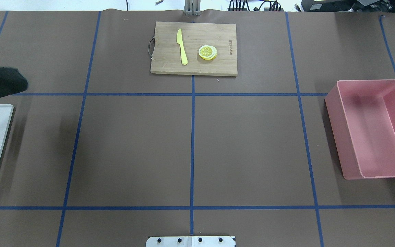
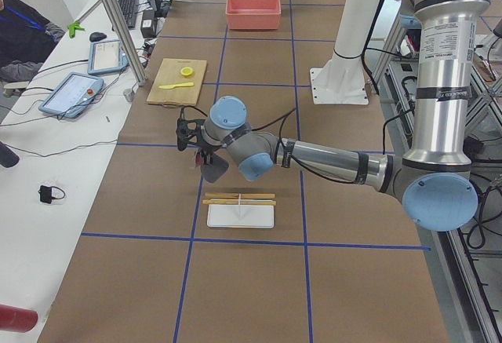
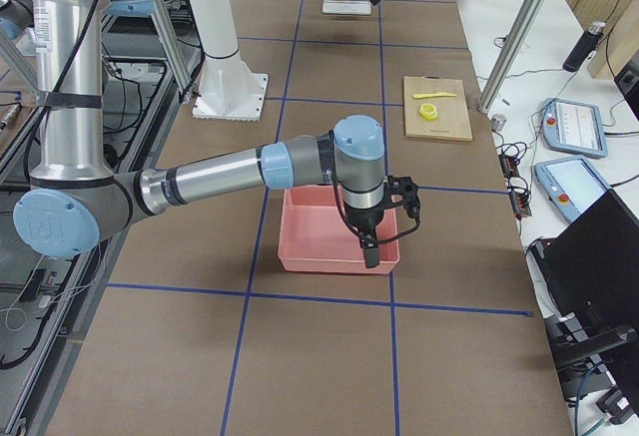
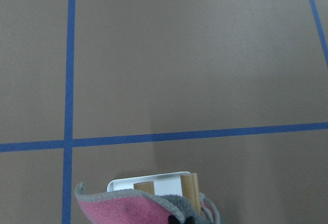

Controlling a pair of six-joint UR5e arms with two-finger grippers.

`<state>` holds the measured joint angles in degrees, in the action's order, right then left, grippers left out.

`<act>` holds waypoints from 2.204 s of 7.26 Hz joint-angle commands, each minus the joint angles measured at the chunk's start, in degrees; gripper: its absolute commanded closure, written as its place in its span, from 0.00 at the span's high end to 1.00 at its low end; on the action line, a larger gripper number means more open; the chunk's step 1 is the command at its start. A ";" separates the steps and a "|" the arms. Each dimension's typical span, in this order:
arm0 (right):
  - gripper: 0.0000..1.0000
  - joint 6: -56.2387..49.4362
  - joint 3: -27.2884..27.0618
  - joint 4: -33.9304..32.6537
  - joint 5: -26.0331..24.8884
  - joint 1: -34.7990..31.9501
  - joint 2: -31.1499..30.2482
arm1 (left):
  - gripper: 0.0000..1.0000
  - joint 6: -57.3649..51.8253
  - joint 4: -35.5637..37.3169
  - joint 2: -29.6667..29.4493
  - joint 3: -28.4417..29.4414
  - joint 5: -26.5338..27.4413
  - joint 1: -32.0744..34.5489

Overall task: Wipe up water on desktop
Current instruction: 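Carry the towel toward the cutting board with the left gripper while the right arm approaches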

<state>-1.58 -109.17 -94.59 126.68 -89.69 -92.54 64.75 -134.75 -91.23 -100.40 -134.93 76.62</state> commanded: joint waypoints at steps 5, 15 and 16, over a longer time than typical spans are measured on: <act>1.00 17.29 -0.79 18.84 7.00 9.59 1.13 | 0.00 27.93 0.28 -10.61 -2.61 20.30 -21.57; 0.97 52.72 -2.97 32.80 -36.42 52.28 21.25 | 0.00 63.81 26.62 -38.57 -2.07 35.08 -35.04; 0.98 52.73 -2.90 32.80 -43.12 56.95 21.78 | 0.00 65.92 27.69 -39.89 -1.99 35.08 -35.30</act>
<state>50.41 -111.67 -61.78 92.35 -38.96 -71.92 127.99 -109.16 -129.34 -102.22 -99.90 41.54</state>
